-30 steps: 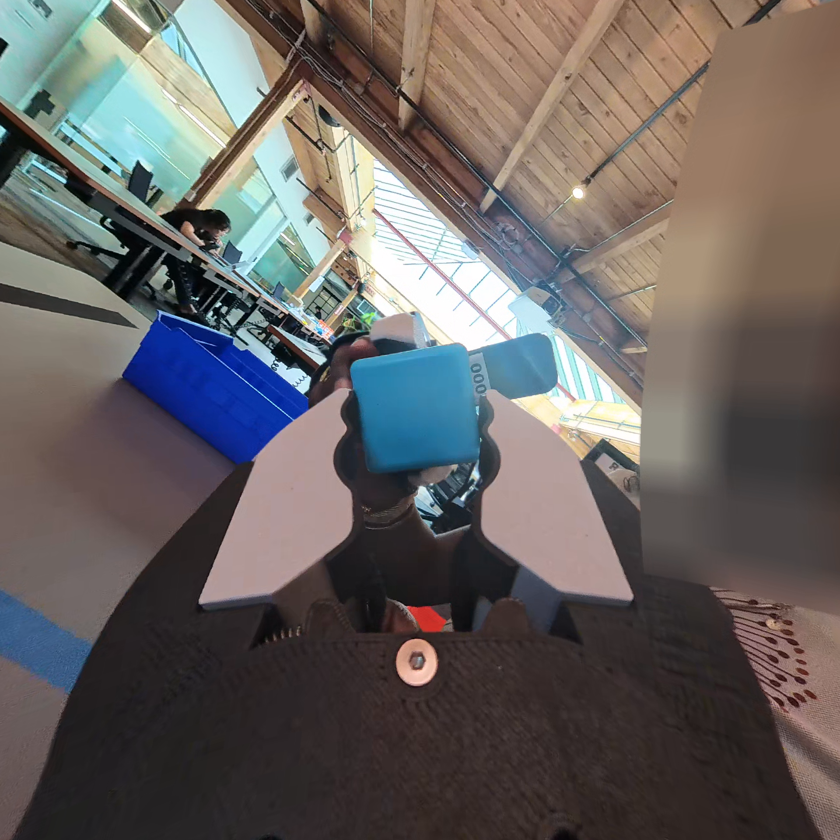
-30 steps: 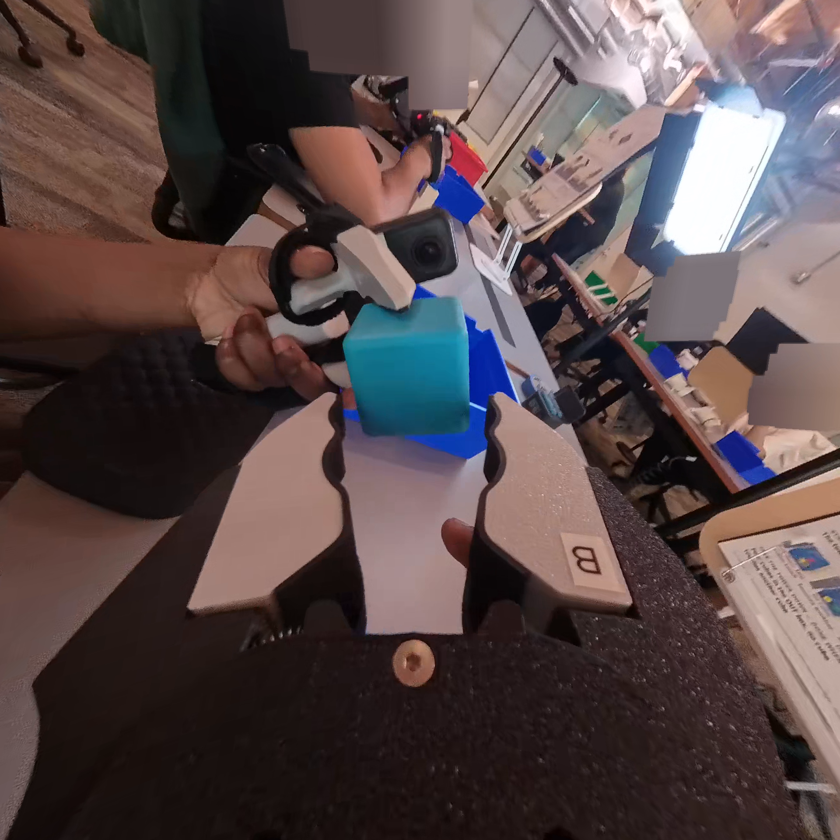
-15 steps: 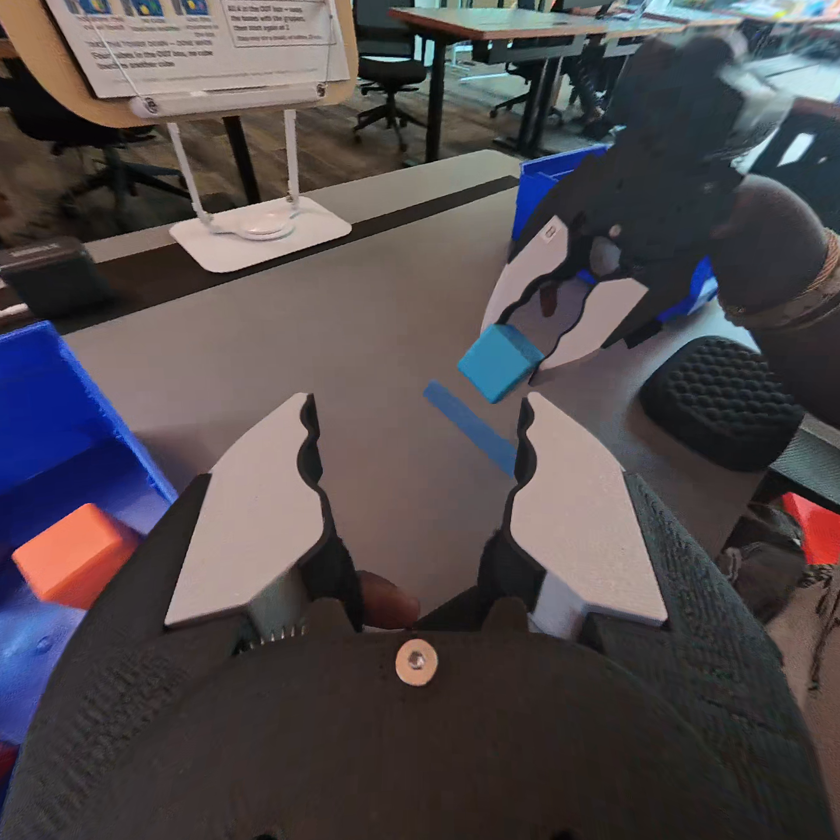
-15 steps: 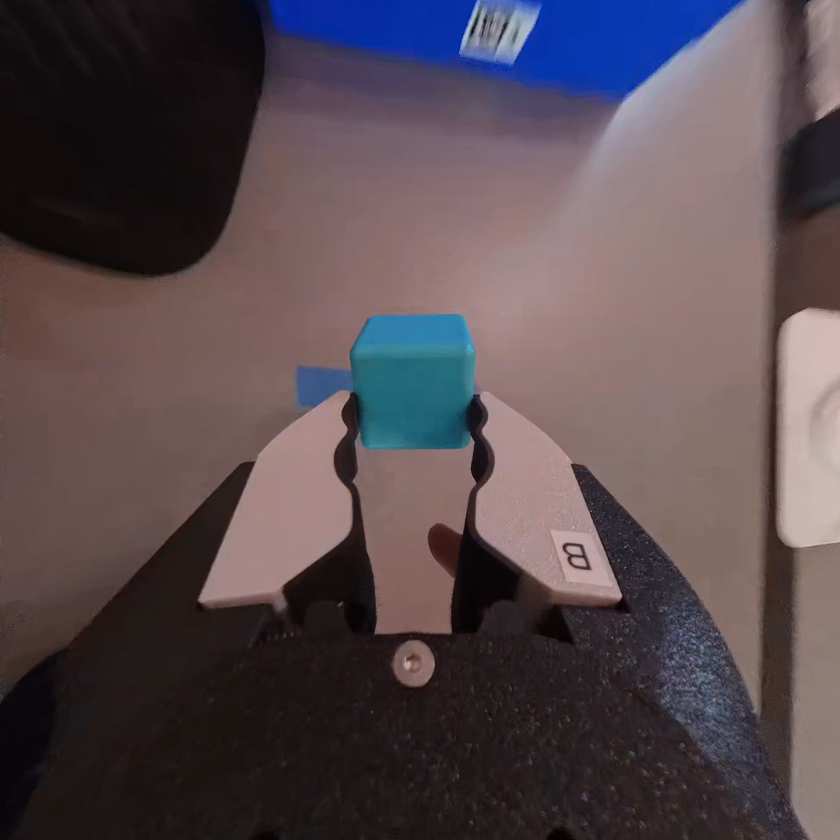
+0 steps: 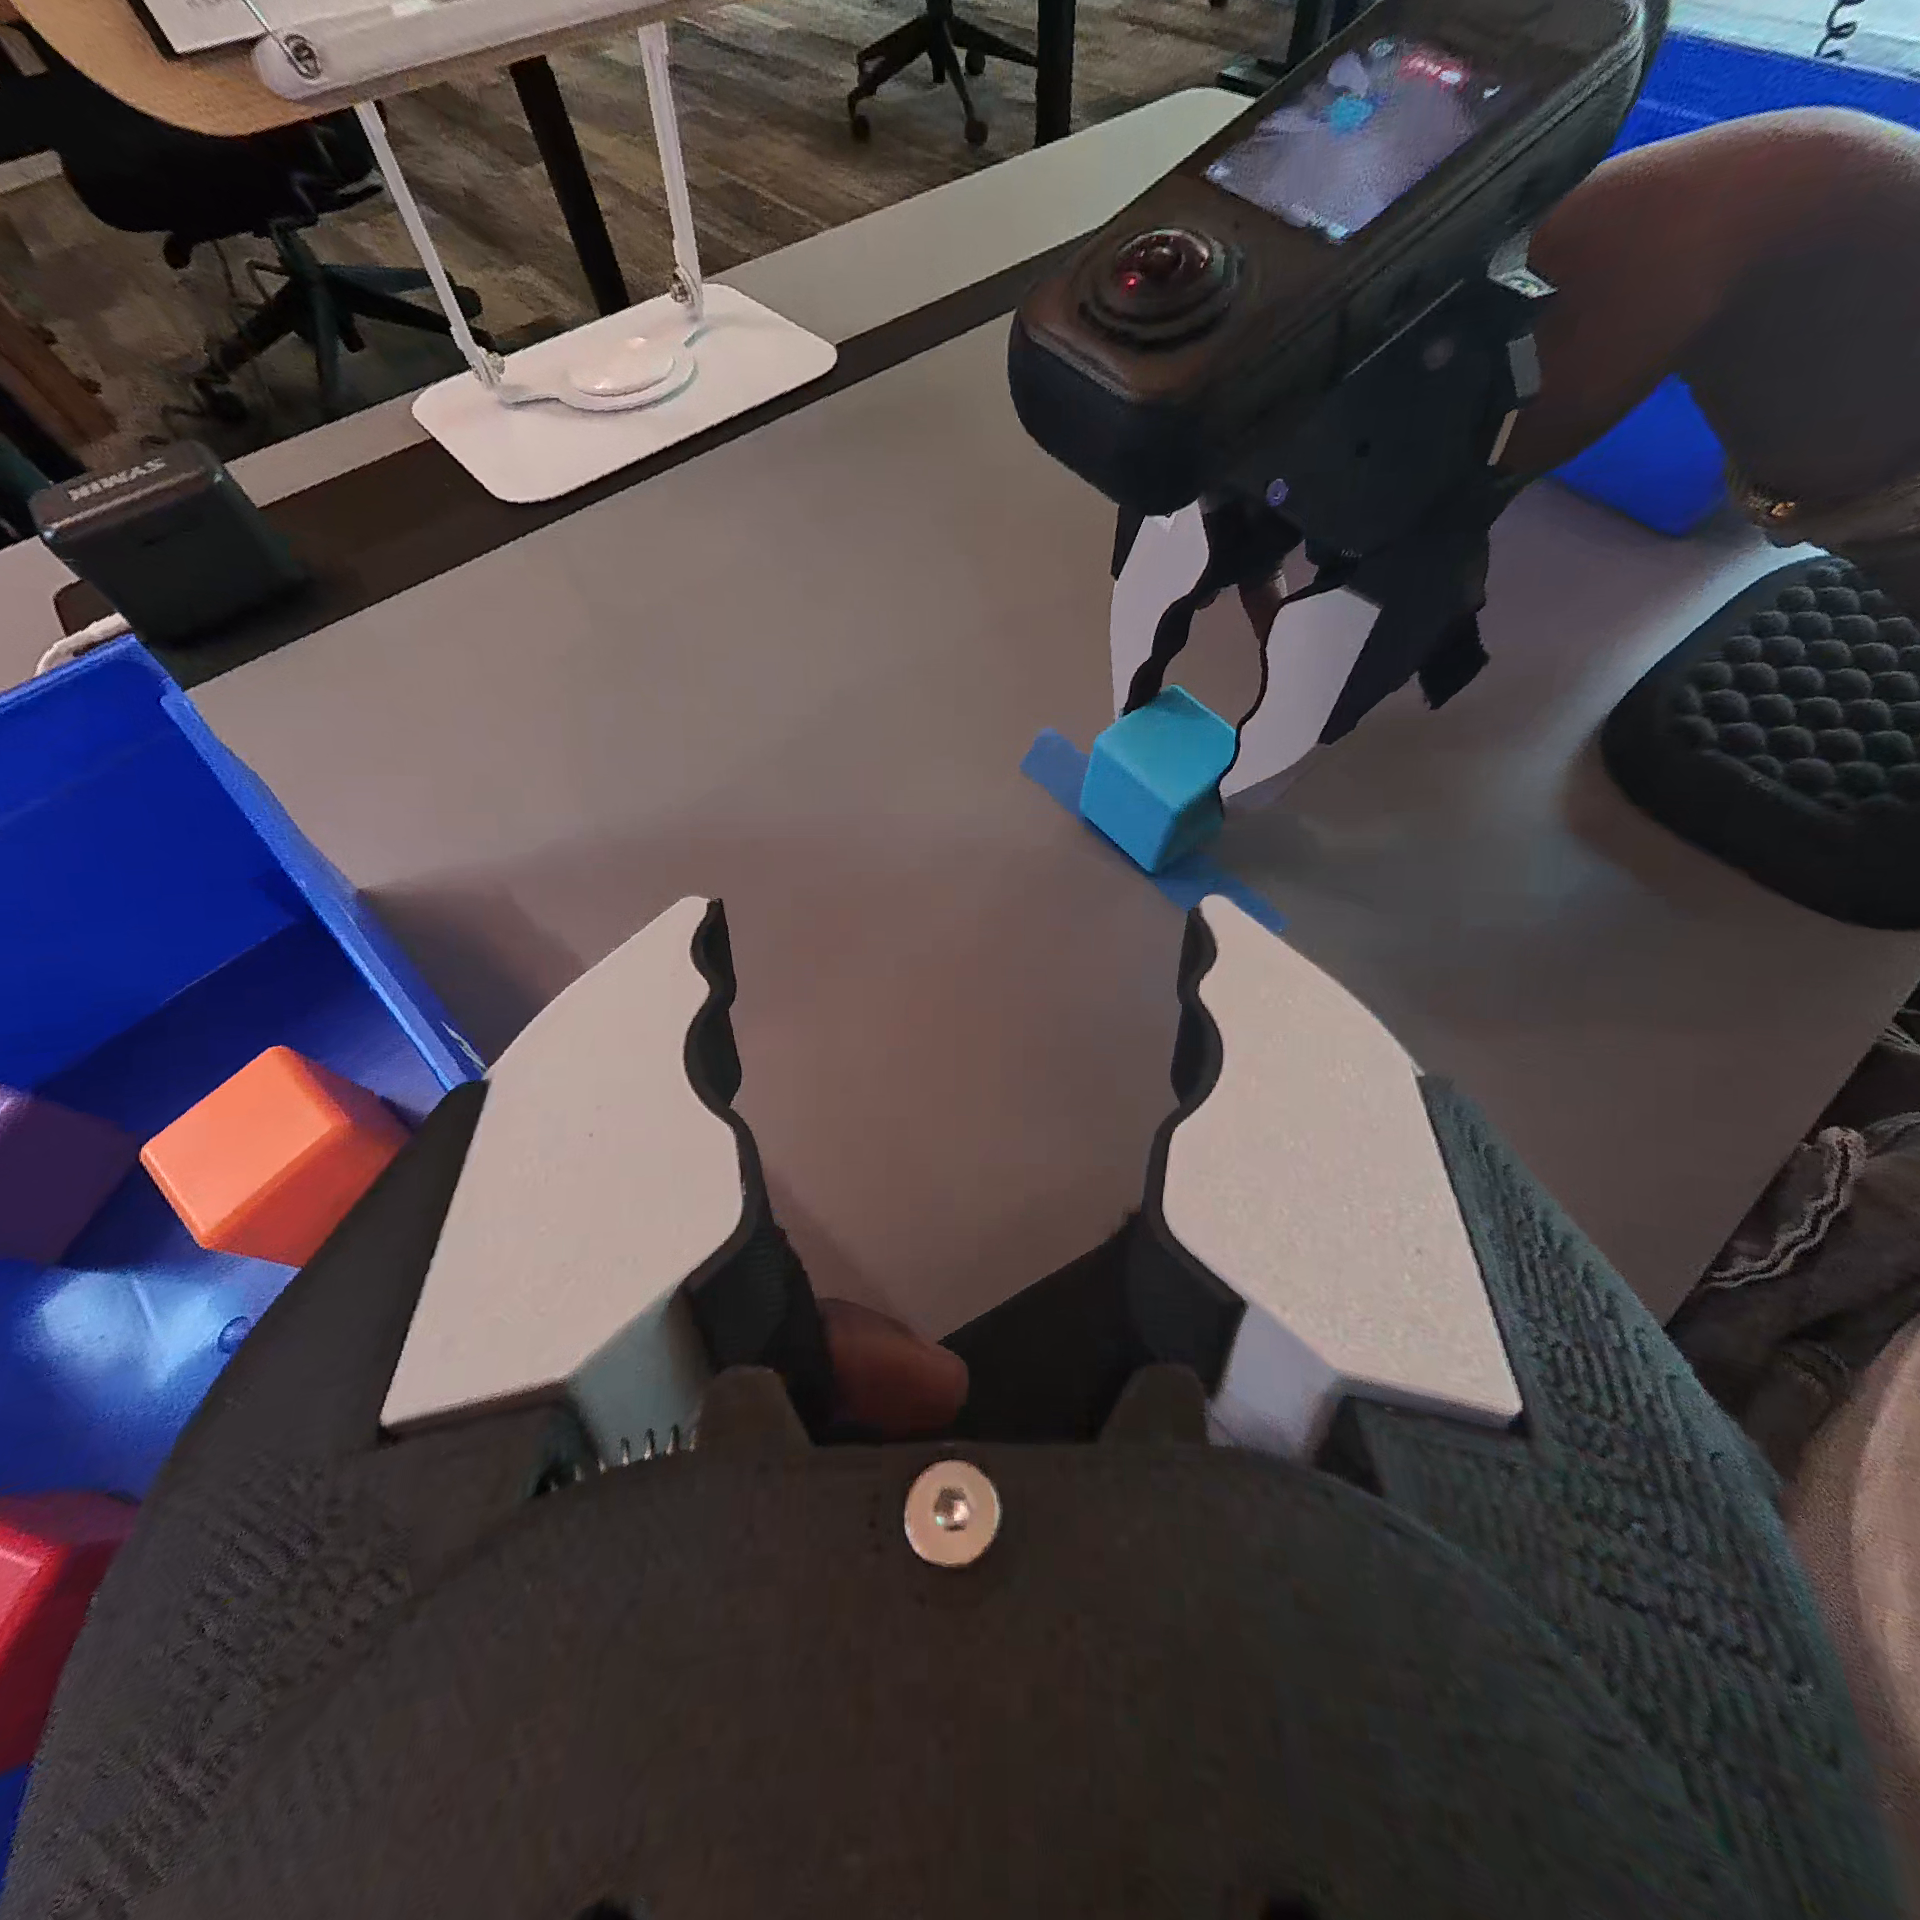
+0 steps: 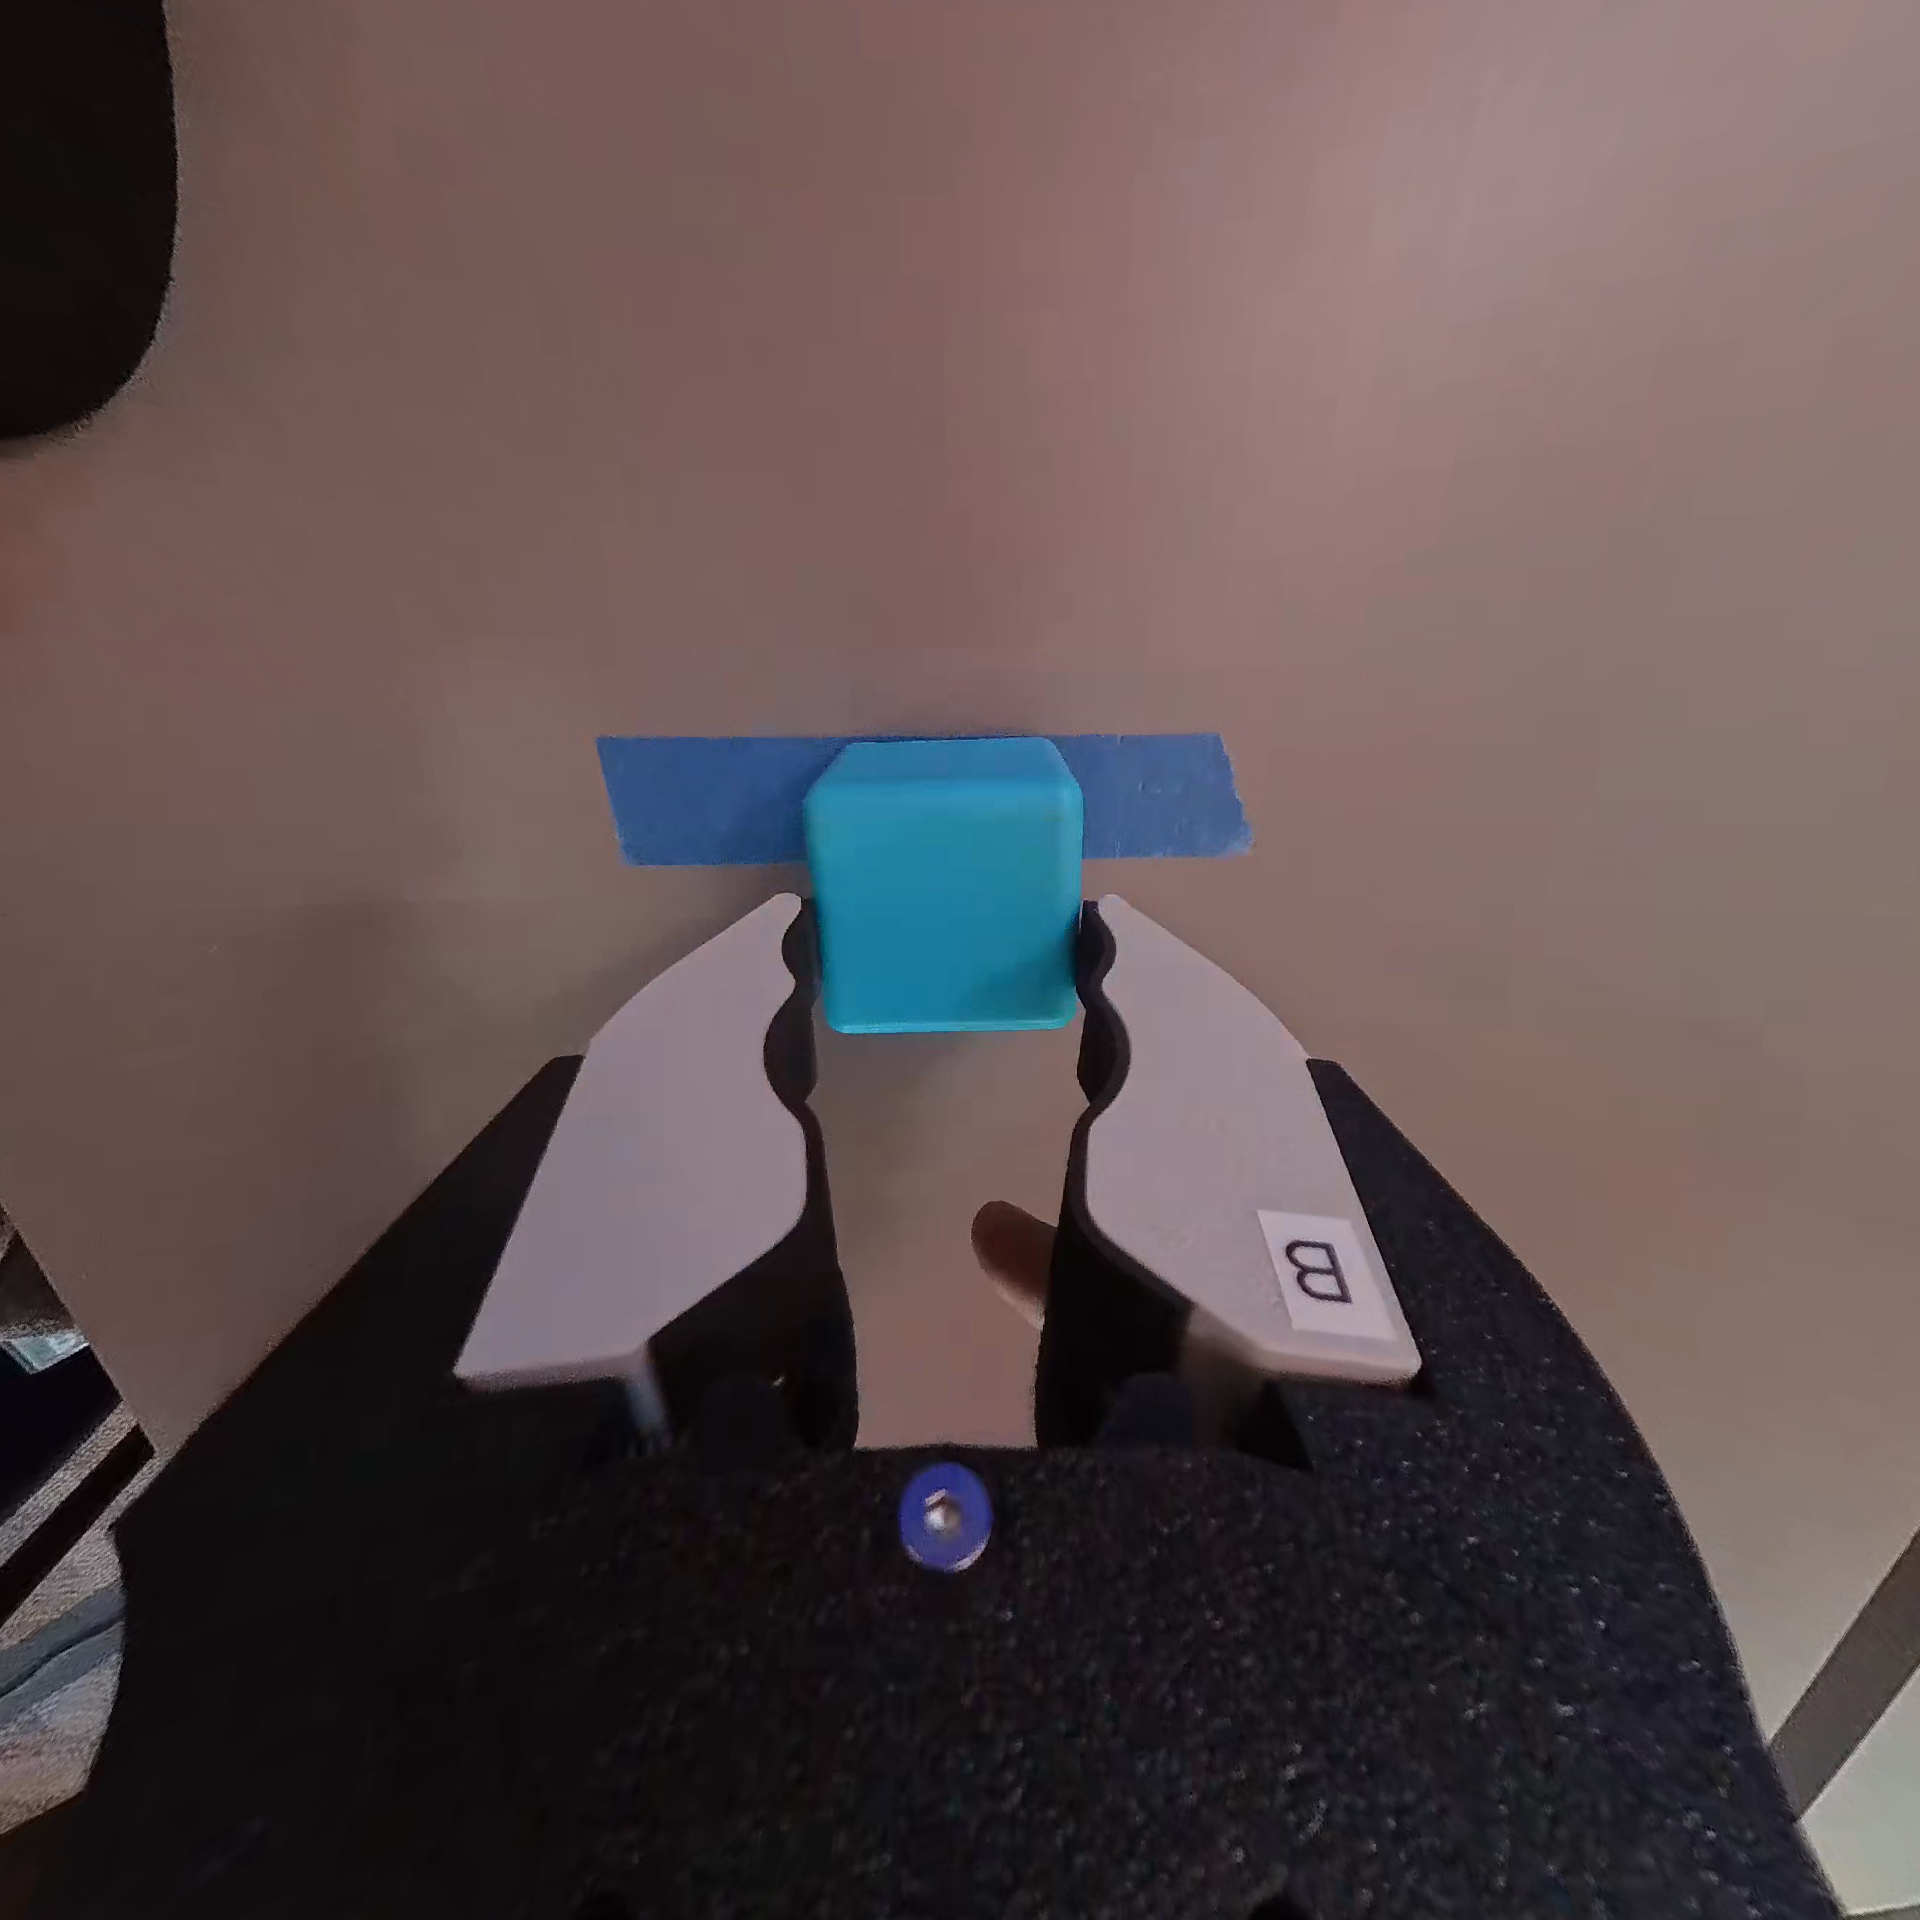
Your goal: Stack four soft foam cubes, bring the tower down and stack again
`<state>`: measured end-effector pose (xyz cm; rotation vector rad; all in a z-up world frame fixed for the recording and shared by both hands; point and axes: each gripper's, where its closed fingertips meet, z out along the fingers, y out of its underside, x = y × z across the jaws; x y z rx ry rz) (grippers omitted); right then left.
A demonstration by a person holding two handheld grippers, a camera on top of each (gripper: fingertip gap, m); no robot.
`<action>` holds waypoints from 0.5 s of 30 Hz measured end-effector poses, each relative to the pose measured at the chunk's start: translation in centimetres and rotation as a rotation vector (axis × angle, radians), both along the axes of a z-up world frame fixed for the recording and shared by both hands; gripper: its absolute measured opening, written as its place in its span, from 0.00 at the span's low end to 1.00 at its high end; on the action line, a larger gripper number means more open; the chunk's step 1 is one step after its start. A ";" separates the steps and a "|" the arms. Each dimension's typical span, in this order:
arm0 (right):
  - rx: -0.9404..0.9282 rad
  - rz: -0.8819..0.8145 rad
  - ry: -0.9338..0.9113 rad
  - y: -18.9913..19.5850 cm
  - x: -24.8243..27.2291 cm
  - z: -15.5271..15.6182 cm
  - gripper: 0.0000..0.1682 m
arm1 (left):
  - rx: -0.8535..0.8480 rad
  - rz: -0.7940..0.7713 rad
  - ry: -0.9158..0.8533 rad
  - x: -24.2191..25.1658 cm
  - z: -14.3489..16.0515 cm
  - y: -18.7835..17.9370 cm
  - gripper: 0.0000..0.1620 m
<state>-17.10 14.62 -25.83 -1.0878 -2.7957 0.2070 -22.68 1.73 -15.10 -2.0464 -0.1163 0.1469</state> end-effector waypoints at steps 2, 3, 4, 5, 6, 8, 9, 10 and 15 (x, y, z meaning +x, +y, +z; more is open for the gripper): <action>-0.005 -0.012 -0.004 0.0 0.0 0.0 0.28 | -0.012 0.015 0.008 -0.3 -0.1 -0.3 0.51; -0.009 -0.018 -0.003 0.0 0.0 0.0 0.28 | -0.015 0.026 0.013 -0.5 0.0 -0.5 0.51; -0.012 -0.022 0.000 0.1 0.0 -0.1 0.28 | -0.018 0.035 0.018 -0.7 0.1 -0.8 0.51; -0.012 -0.024 0.004 0.1 0.0 -0.2 0.28 | -0.021 0.046 0.023 -1.0 0.2 -1.1 0.51; -0.012 -0.025 0.009 0.2 0.0 -0.4 0.29 | -0.026 0.062 0.026 -1.4 0.2 -1.5 0.51; -0.039 -0.027 0.039 0.1 -0.1 -0.4 0.33 | -0.037 0.106 0.038 -2.5 0.5 -2.5 0.50; -0.076 -0.032 0.069 -0.2 -0.3 -0.2 0.35 | -0.042 0.130 0.049 -3.2 0.6 -3.1 0.50; -0.124 -0.036 0.108 -0.6 -0.5 0.3 0.38 | -0.048 0.157 0.061 -4.0 0.8 -3.9 0.50; -0.339 -0.057 0.336 -0.9 -0.6 3.9 0.49 | -0.142 0.260 0.116 -8.7 1.4 -7.9 0.49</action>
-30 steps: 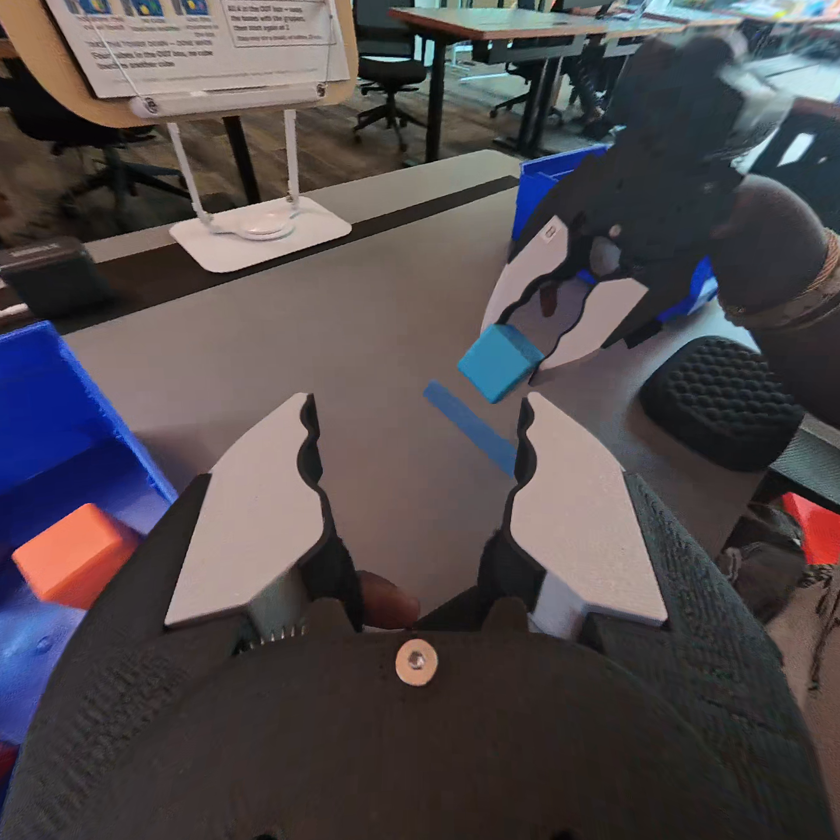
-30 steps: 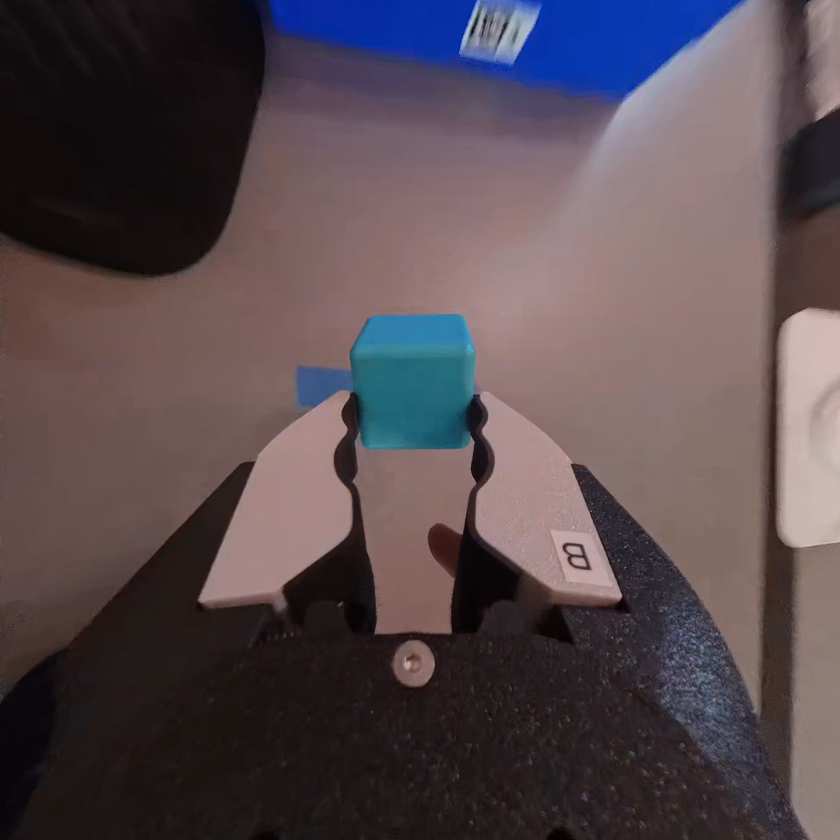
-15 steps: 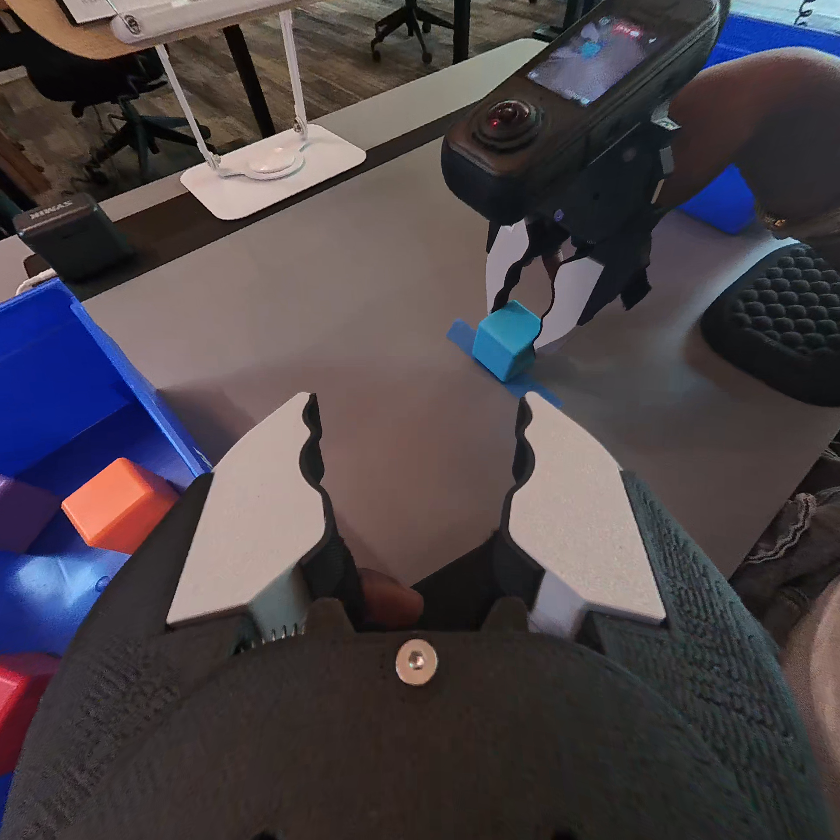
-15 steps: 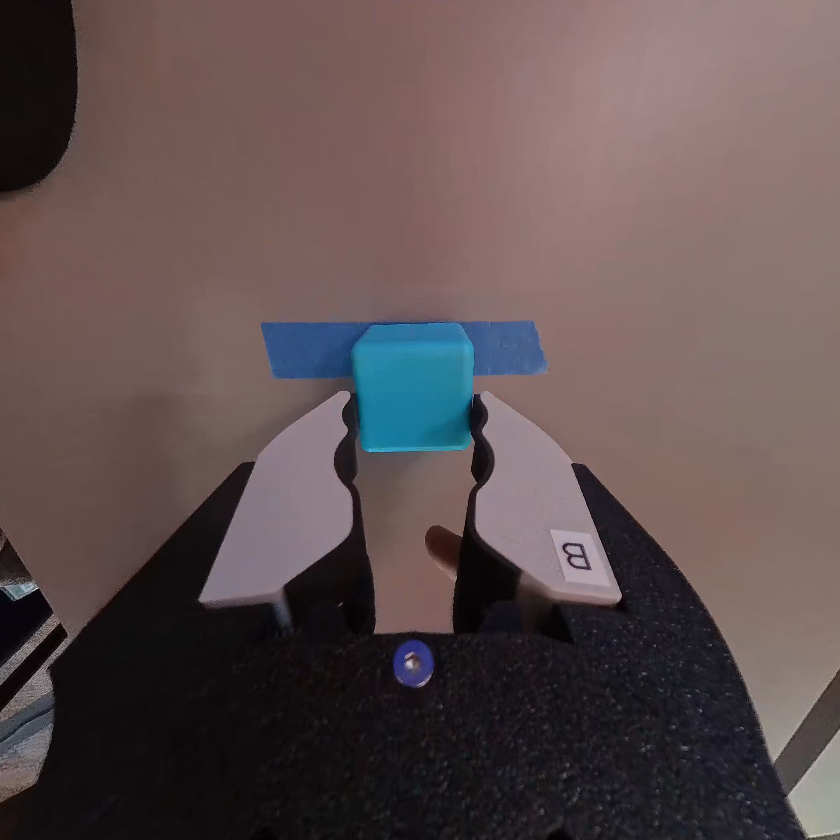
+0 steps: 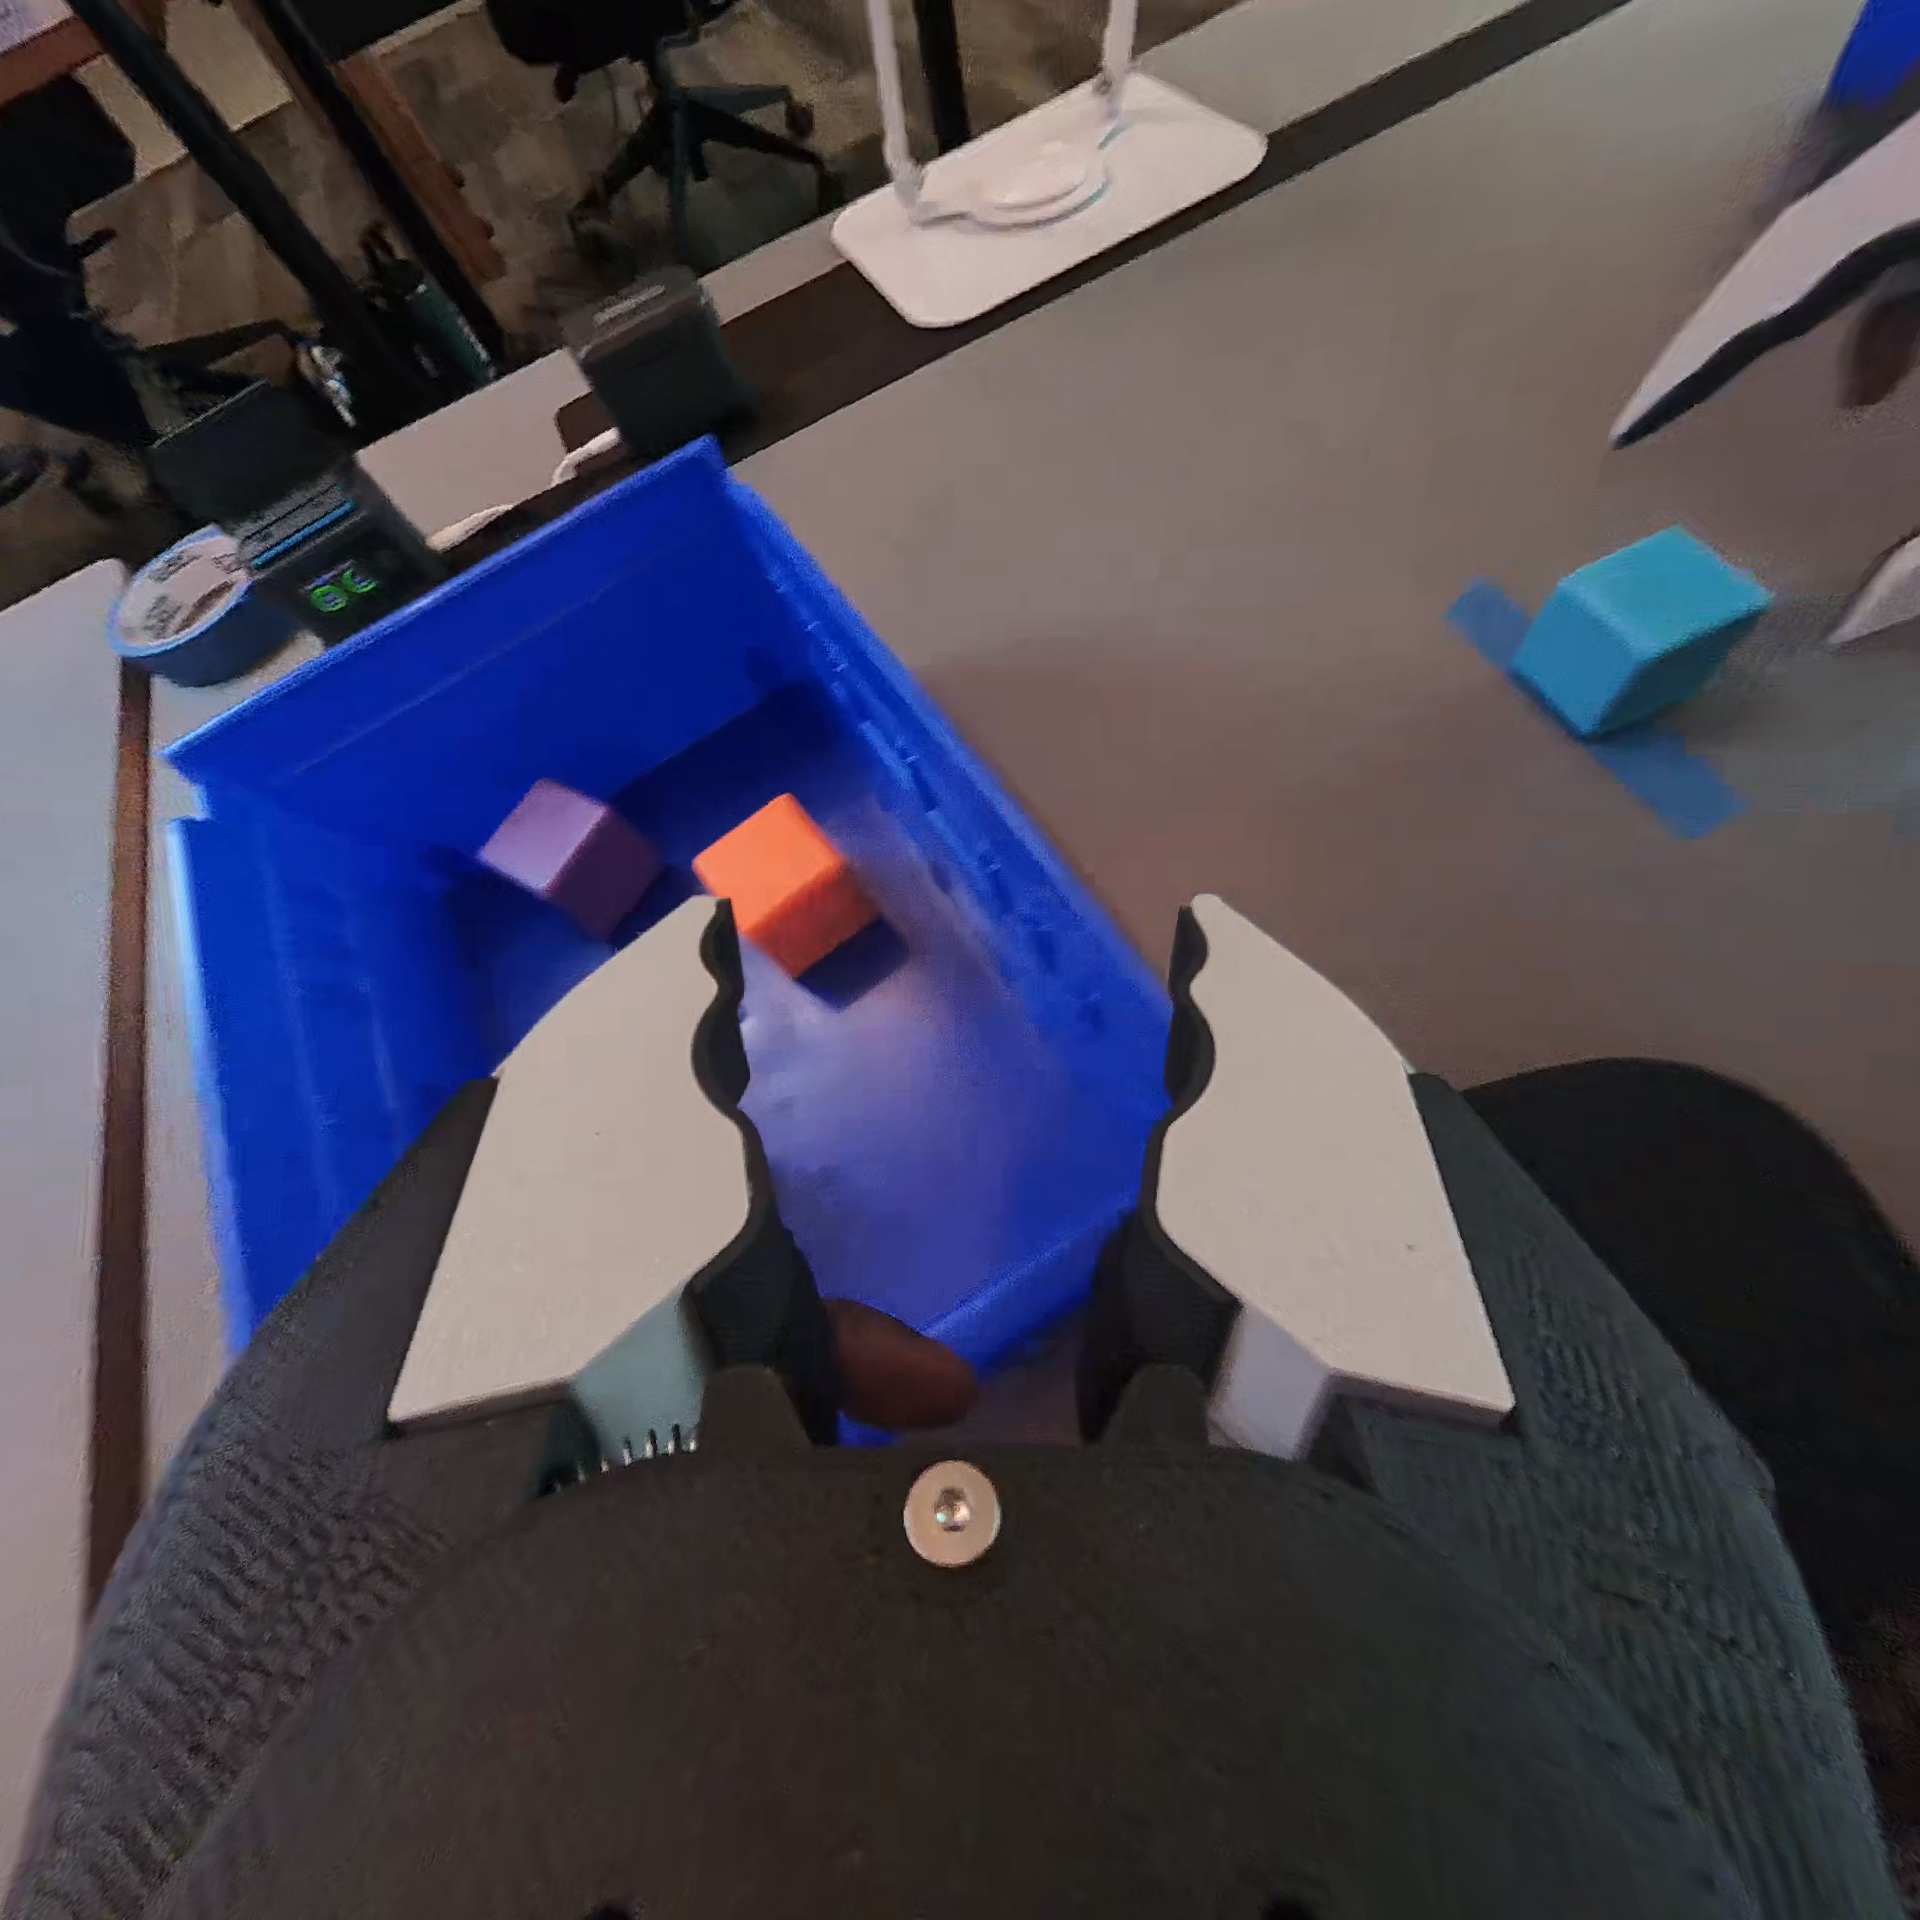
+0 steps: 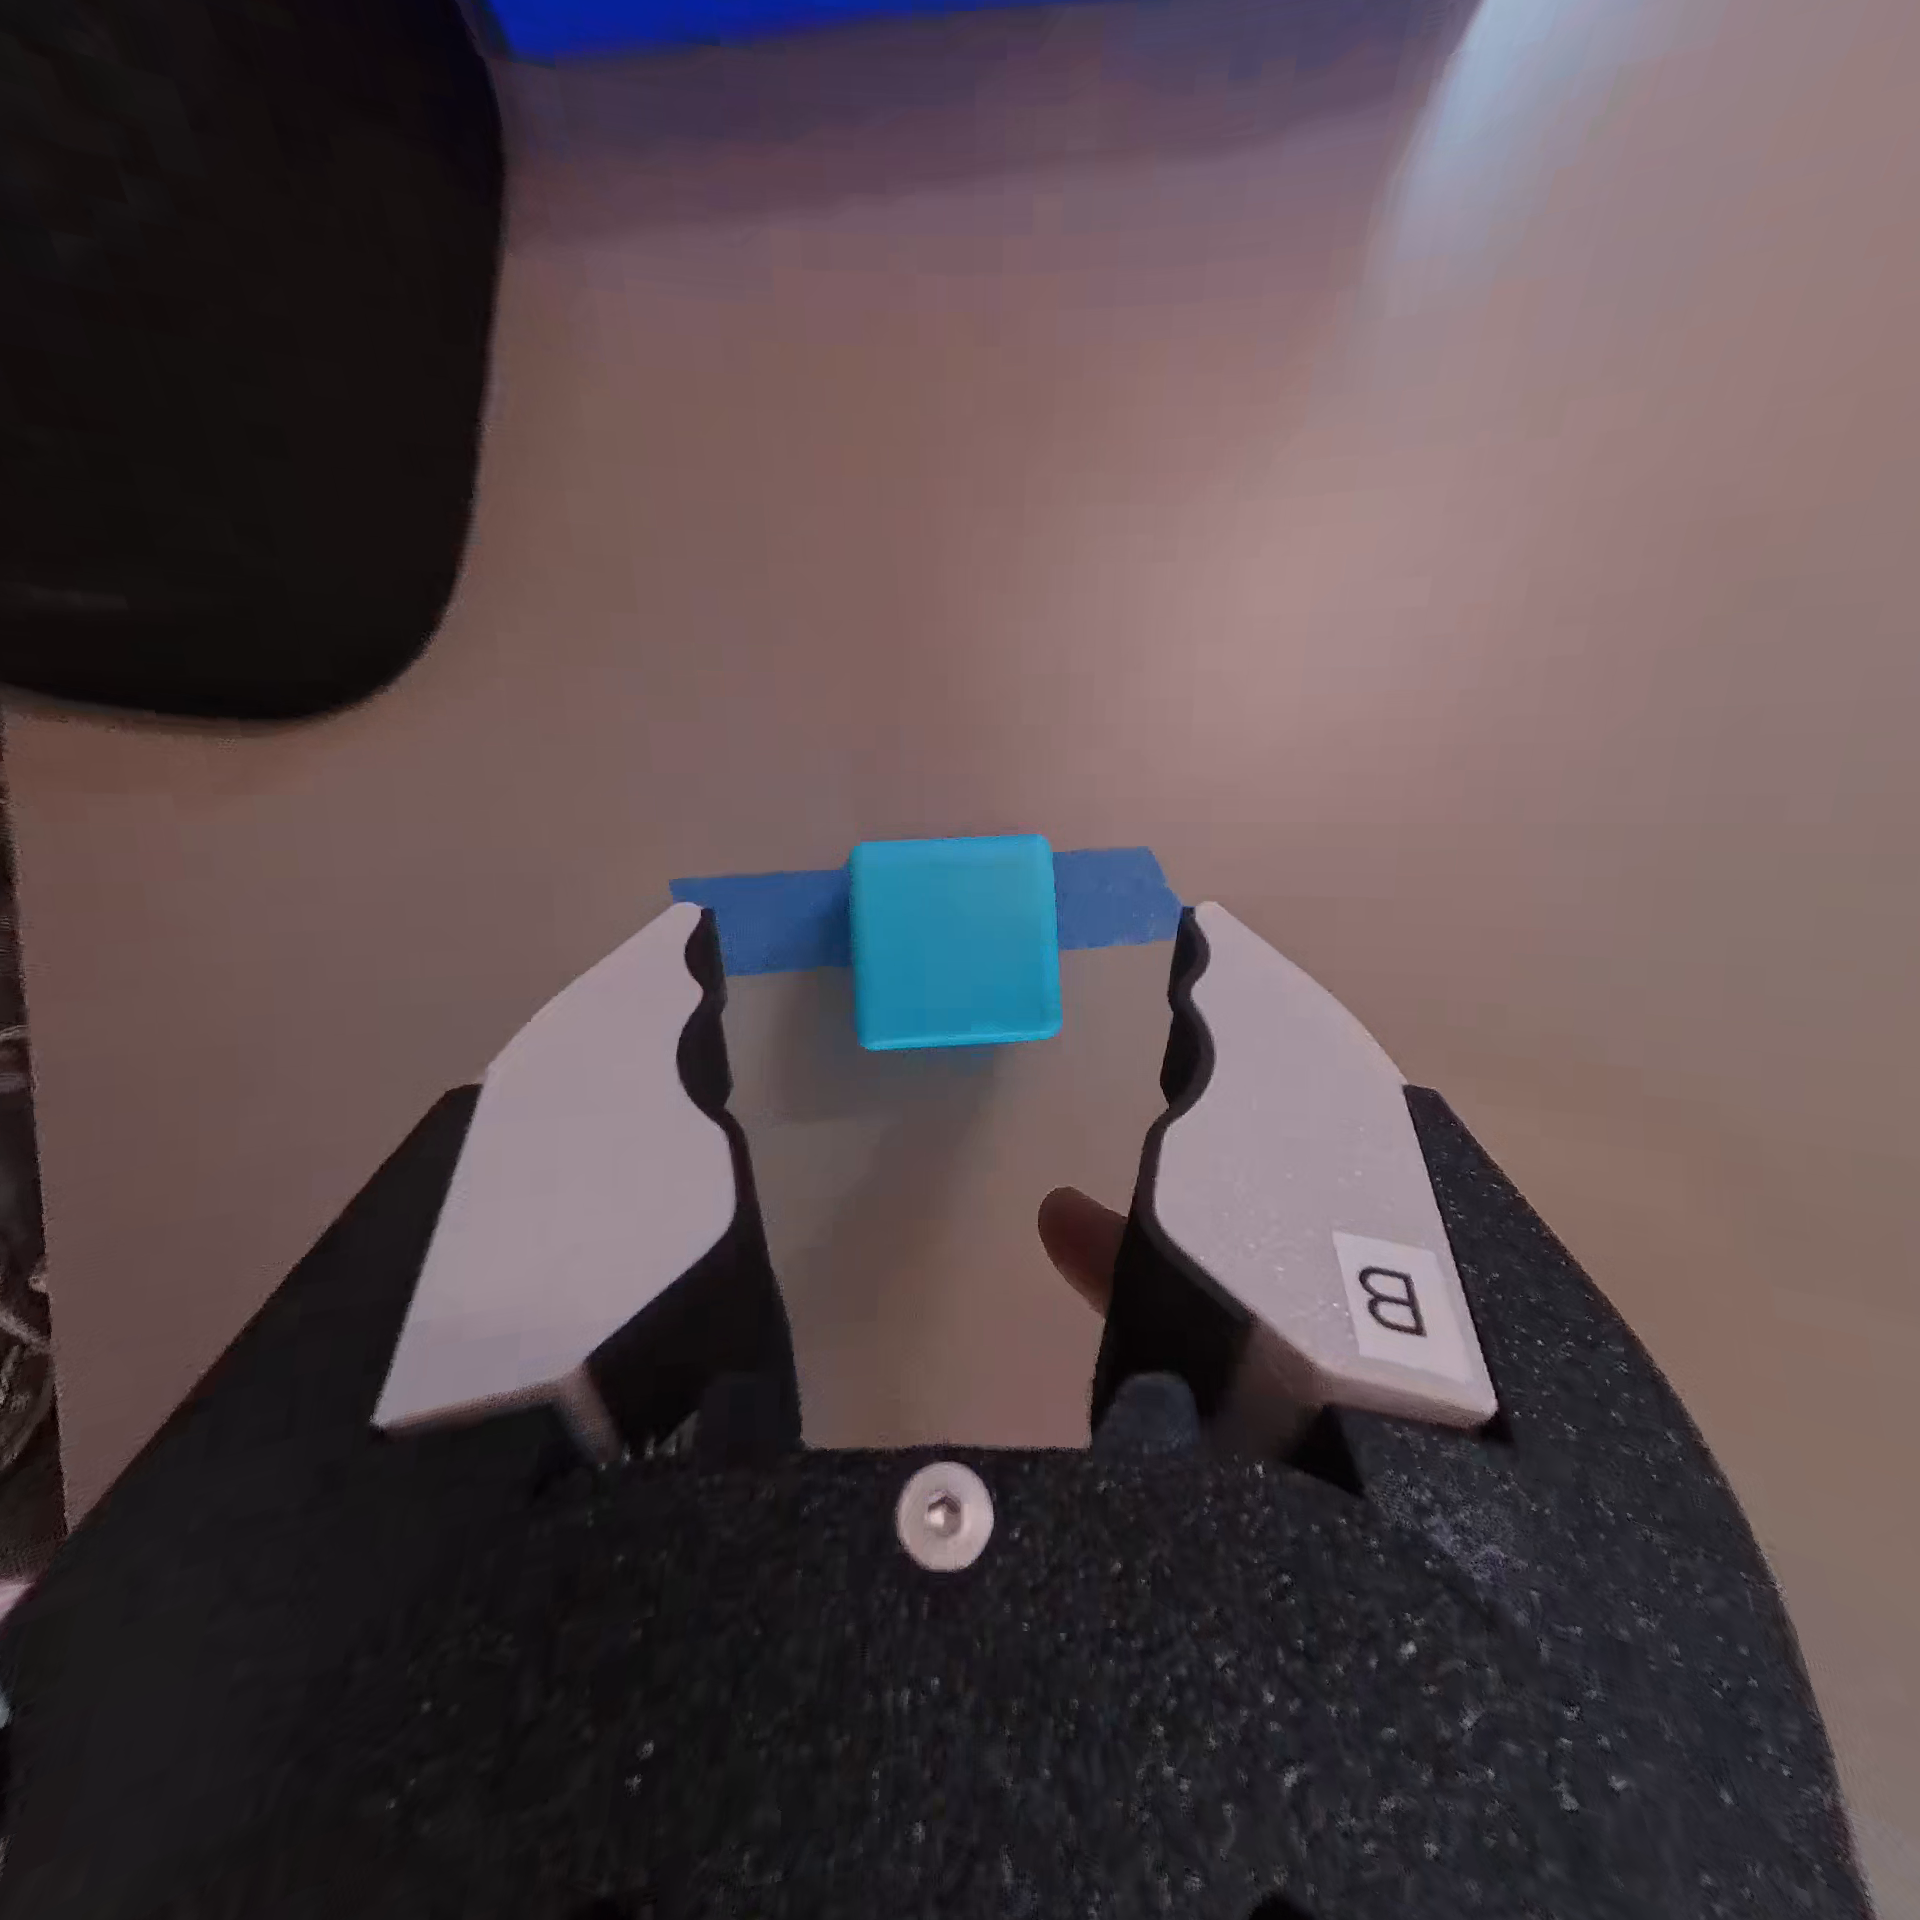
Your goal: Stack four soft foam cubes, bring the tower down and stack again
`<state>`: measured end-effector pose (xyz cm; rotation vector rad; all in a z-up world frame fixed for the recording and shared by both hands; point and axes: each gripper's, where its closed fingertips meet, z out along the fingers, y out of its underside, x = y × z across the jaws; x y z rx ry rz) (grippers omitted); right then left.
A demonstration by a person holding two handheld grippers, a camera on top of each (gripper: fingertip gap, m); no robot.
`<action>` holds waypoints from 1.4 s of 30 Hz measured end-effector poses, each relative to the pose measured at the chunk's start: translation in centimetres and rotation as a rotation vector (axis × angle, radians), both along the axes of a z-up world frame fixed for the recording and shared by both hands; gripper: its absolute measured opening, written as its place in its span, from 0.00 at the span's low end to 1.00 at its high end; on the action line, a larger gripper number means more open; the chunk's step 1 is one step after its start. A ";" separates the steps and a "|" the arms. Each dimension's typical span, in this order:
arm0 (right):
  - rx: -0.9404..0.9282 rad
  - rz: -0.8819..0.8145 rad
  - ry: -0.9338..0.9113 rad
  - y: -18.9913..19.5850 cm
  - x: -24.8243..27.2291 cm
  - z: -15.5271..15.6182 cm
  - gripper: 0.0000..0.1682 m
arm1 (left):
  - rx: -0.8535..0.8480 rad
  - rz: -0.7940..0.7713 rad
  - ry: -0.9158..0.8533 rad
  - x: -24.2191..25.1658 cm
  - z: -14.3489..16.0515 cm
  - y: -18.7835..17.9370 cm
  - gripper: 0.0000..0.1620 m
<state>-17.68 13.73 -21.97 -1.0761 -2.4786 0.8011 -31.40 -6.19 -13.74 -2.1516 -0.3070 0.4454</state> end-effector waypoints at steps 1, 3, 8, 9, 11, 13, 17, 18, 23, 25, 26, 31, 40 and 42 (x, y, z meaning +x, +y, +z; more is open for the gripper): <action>-0.031 -0.001 0.033 0.1 0.2 0.5 0.49 | -0.033 0.007 0.003 -1.0 -0.1 -0.6 0.49; -0.088 -0.003 0.094 0.3 0.7 1.3 0.51 | -0.110 -0.008 -0.014 -2.8 -0.8 -1.5 0.49; -0.244 0.000 0.197 0.1 1.3 2.6 0.53 | -0.280 -0.264 0.075 -5.7 -3.7 0.1 0.46; -0.259 -0.004 0.205 0.2 1.4 2.7 0.53 | -0.317 -0.307 0.099 -6.4 -4.5 0.6 0.45; -0.262 -0.009 0.215 0.4 1.5 2.8 0.53 | -0.400 -0.348 0.130 -7.9 -6.2 1.5 0.43; -0.260 -0.015 0.222 0.7 1.5 2.9 0.53 | -0.466 -0.384 0.128 -9.0 -7.8 2.3 0.42; -0.269 -0.020 0.232 1.0 1.6 3.1 0.52 | -0.584 -0.467 0.107 -10.3 -10.2 3.2 0.42; -0.270 -0.020 0.233 1.0 1.6 3.1 0.52 | -0.602 -0.484 0.104 -10.5 -10.6 3.3 0.42; -0.247 -0.013 0.216 1.1 1.7 2.4 0.50 | -0.677 -0.527 0.010 -10.9 -12.4 3.3 0.39; -0.238 -0.010 0.212 1.1 1.6 2.1 0.50 | -0.722 -0.518 -0.010 -11.1 -13.1 2.8 0.34; -0.238 -0.008 0.213 1.0 1.6 2.1 0.51 | -0.698 -0.506 -0.030 -11.0 -13.0 3.0 0.33; -0.243 0.005 0.222 0.6 1.6 2.2 0.51 | -0.504 -0.388 -0.102 -10.7 -11.8 3.5 0.32; -0.313 0.006 0.269 -0.7 0.7 3.5 0.53 | 0.366 -0.276 -0.196 -6.4 1.5 6.5 0.32; -0.350 0.008 0.320 -1.5 0.4 4.9 0.53 | 0.562 -0.332 -0.252 -3.6 5.1 7.0 0.31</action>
